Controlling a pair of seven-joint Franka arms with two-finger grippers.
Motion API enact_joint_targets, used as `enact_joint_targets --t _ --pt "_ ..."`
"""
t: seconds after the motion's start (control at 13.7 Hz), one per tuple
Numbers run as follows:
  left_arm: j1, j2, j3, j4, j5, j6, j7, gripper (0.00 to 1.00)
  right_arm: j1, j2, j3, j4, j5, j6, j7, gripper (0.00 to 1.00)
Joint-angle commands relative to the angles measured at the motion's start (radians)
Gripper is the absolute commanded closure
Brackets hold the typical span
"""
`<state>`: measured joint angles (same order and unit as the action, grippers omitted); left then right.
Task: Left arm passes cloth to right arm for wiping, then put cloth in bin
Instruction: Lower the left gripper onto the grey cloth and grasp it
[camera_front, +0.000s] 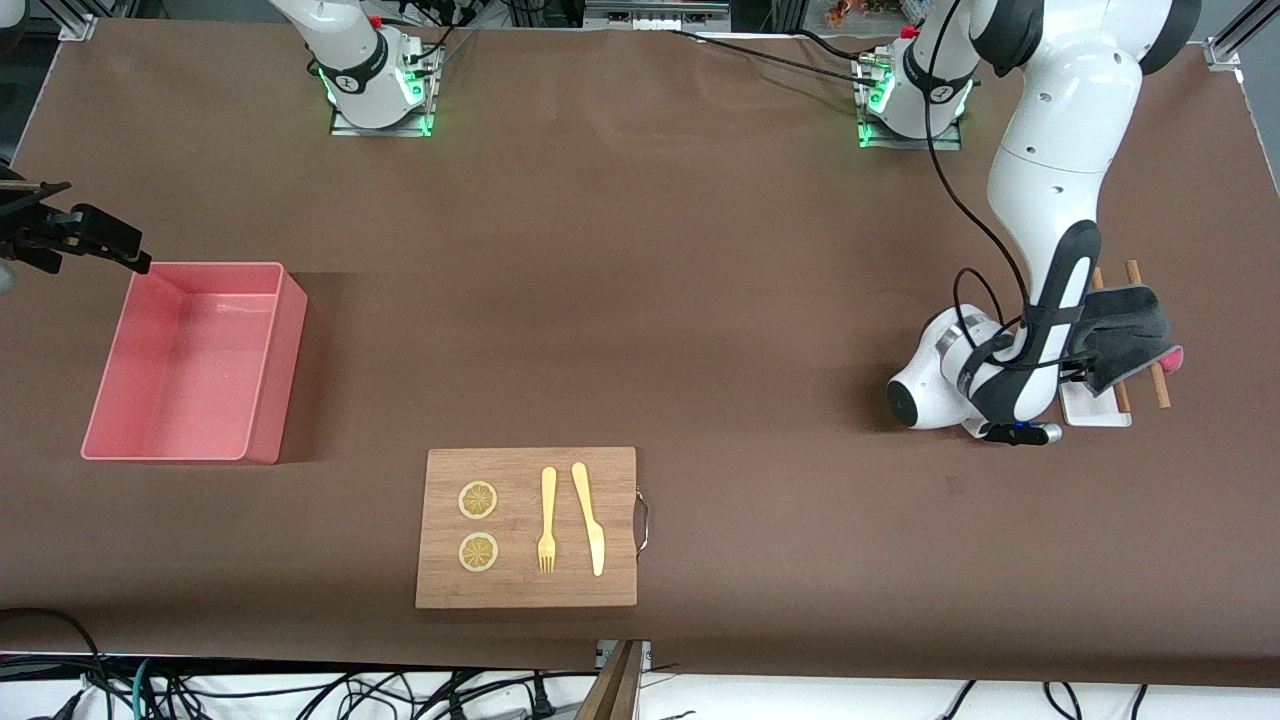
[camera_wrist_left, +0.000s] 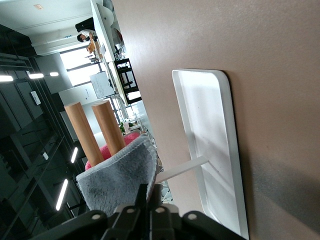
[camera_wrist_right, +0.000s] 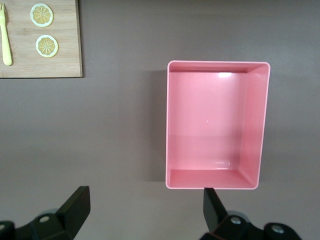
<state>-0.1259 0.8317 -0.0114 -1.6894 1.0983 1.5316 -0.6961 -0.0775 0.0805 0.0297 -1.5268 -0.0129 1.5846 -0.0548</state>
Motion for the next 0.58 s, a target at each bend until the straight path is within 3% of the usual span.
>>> enact_joint_targets --t 0.0,0.22,0.51 --pt "-0.001 -0.019 -0.008 0.013 0.008 -0.004 0.006 1.0 -0.008 0.007 0.004 0.022 -0.006 -0.006 -0.017 0.0" --pt "-0.011 -0.049 -0.067 0.092 -0.099 -0.014 0.07 1.0 -0.008 0.007 0.004 0.022 -0.006 -0.008 -0.017 0.0" --pt "-0.014 -0.166 -0.096 0.292 -0.55 -0.053 0.248 1.0 -0.007 0.007 0.006 0.022 -0.007 -0.006 -0.016 0.0"
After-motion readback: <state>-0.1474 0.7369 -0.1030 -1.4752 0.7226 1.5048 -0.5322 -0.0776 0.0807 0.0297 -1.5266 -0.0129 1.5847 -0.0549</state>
